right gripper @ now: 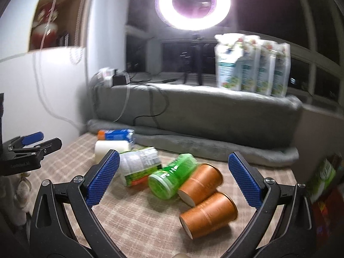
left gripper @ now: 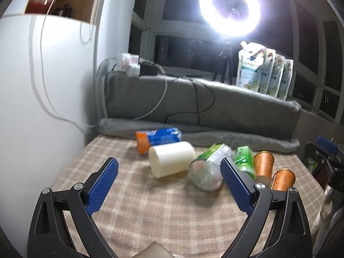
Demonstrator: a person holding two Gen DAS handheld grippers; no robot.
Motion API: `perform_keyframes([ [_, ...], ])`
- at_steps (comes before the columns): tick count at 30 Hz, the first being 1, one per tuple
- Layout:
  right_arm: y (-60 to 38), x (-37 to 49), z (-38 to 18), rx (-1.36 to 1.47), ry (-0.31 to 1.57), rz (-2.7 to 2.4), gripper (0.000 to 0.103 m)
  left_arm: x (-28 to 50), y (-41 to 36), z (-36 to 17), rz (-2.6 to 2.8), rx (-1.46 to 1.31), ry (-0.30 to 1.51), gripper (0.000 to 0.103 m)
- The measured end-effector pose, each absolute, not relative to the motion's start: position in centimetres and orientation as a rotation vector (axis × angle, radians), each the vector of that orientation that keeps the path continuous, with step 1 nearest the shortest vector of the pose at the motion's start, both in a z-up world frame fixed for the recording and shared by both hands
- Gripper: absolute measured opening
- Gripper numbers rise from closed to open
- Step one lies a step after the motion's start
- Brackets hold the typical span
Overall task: Flip cup upright
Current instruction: 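Move the right gripper to the white cup lying on its side and grasp it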
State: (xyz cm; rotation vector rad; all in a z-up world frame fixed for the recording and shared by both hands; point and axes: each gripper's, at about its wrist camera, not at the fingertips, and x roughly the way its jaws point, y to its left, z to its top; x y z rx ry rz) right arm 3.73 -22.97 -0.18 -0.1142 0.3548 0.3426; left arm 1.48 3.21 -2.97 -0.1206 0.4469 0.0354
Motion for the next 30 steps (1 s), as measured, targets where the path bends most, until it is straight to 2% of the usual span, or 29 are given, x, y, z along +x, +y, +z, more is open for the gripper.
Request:
perform_keyframes([
  [14,-12.8,11.7,-1.2,-0.533,0.532,0.696,0.102,0.6,6.7,-6.4,0.086,-0.158,0.584,0.096],
  [19,-8.1,13.4,-3.0,-0.71,0.596,0.827,0.097,0.2,7.4,-7.1,0.115,-0.169,0.598,0.096],
  [30,0.0,16.9,-7.0,-1.081,0.684,0.972,0.097,-0.3,9.8,-8.8,0.138,-0.232,0.666,0.096],
])
